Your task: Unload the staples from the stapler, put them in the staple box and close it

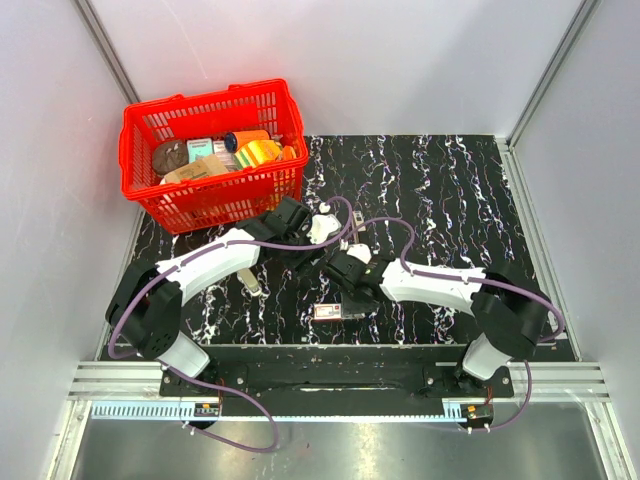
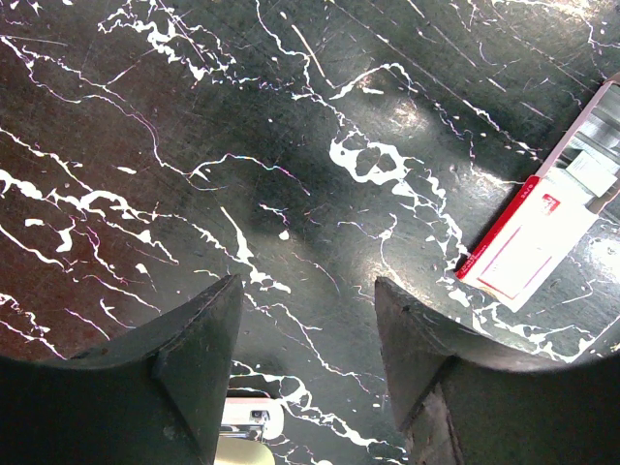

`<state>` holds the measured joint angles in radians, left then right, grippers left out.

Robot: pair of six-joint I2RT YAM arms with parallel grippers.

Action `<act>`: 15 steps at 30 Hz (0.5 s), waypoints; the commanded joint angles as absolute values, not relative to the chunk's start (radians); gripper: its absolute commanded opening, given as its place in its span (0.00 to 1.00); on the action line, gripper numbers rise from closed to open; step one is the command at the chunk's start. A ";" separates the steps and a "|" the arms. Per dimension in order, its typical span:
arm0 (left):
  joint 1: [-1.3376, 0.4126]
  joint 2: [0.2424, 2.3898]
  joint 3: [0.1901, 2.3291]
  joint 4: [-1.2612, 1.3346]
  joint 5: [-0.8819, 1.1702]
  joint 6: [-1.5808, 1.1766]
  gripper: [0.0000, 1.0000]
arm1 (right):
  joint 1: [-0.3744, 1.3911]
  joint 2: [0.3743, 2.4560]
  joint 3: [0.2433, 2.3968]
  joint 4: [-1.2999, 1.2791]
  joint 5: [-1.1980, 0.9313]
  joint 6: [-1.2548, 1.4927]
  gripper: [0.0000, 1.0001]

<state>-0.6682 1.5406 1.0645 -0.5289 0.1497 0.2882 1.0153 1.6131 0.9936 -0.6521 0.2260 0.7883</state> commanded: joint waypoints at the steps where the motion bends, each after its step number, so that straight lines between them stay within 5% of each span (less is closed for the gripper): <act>1: -0.663 1.525 1.071 -0.511 0.160 0.295 0.61 | 1.008 1.638 1.037 -0.658 0.249 0.773 0.38; 15: -0.660 1.522 1.072 -0.511 0.160 0.293 0.61 | 1.006 1.646 1.035 -0.664 0.259 0.776 0.37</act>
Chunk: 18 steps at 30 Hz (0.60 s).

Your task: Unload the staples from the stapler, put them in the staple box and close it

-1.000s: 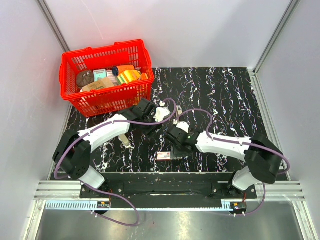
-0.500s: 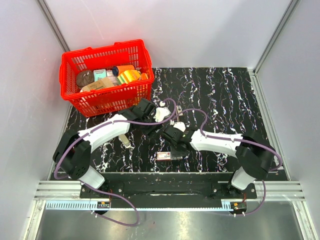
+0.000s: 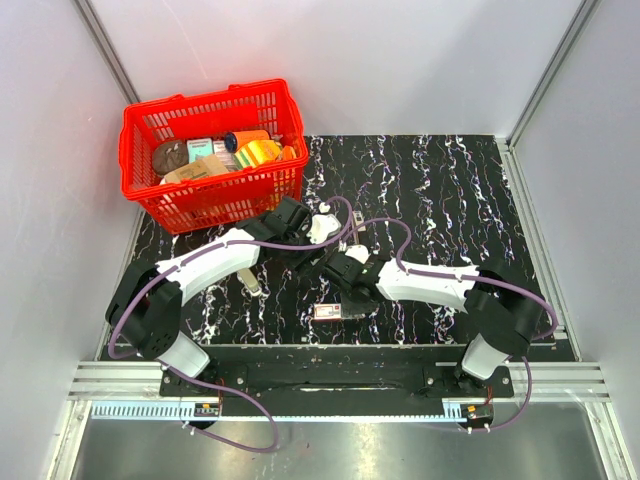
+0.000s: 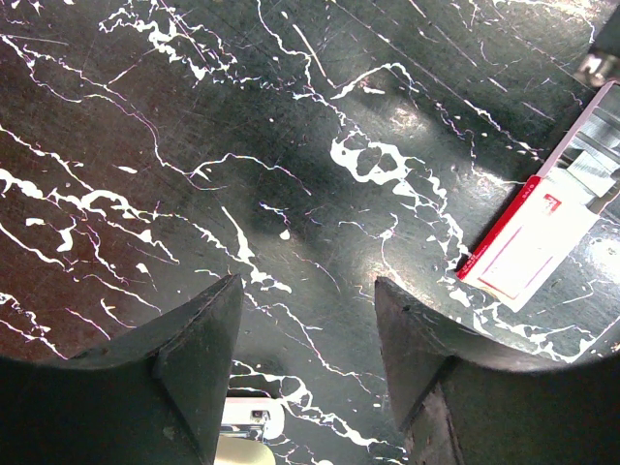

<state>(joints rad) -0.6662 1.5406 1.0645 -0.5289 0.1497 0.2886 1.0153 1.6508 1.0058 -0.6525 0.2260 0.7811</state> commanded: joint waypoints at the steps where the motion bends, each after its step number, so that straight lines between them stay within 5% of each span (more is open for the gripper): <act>1: -0.661 1.522 1.072 -0.511 0.160 0.293 0.61 | 1.006 1.646 1.035 -0.664 0.259 0.776 0.36; 18: -0.660 1.523 1.068 -0.509 0.164 0.288 0.61 | 1.000 1.655 1.016 -0.664 0.271 0.779 0.31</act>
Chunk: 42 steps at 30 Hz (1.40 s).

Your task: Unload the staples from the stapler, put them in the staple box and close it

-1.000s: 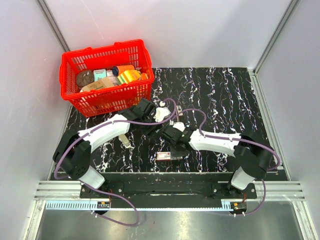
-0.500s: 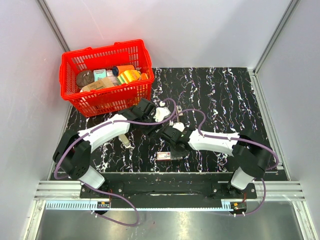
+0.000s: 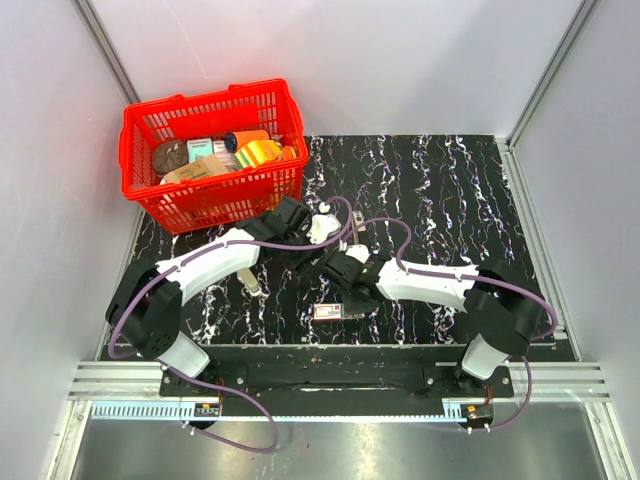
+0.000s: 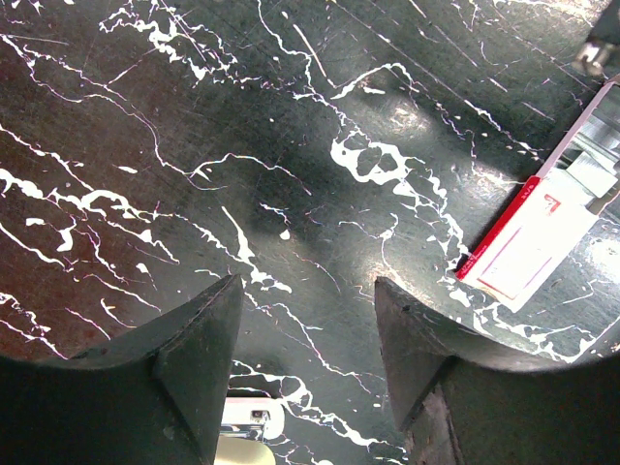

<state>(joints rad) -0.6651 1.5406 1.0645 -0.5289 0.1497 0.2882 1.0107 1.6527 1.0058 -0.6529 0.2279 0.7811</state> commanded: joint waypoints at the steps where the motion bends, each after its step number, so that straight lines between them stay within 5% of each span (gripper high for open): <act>1: -0.660 1.523 1.069 -0.509 0.164 0.288 0.61 | 1.000 1.657 1.015 -0.667 0.270 0.781 0.31; 13: -0.658 1.525 1.071 -0.508 0.167 0.288 0.61 | 1.000 1.670 1.023 -0.678 0.261 0.785 0.34; 28: -0.660 1.519 1.065 -0.506 0.163 0.288 0.61 | 1.000 1.669 1.026 -0.676 0.267 0.787 0.16; 42: -0.660 1.520 1.061 -0.506 0.172 0.287 0.61 | 1.000 1.597 1.019 -0.675 0.325 0.810 0.14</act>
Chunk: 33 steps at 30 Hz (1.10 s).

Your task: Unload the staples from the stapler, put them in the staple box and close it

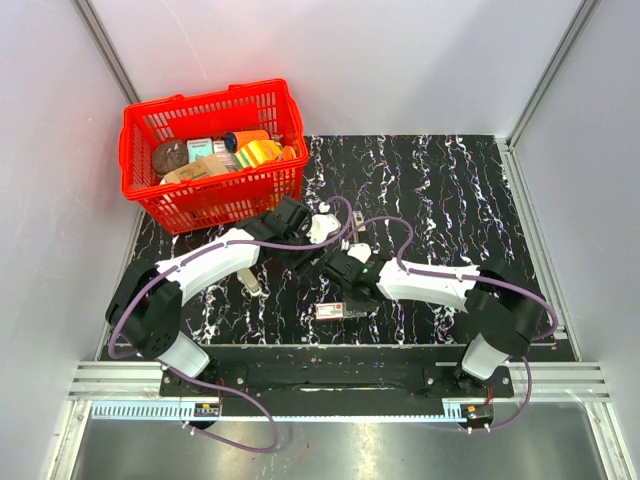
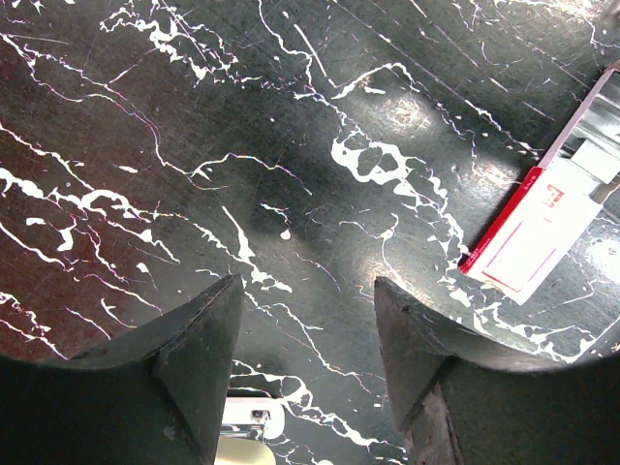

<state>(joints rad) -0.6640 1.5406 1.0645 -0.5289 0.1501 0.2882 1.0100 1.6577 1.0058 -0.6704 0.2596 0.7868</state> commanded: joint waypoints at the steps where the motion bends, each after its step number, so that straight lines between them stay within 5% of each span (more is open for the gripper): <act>1: -0.660 1.522 1.060 -0.506 0.172 0.287 0.61 | 1.000 1.592 1.017 -0.675 0.327 0.810 0.14; 33: -0.660 1.513 1.060 -0.508 0.175 0.287 0.61 | 0.980 1.671 1.048 -0.652 0.281 0.765 0.14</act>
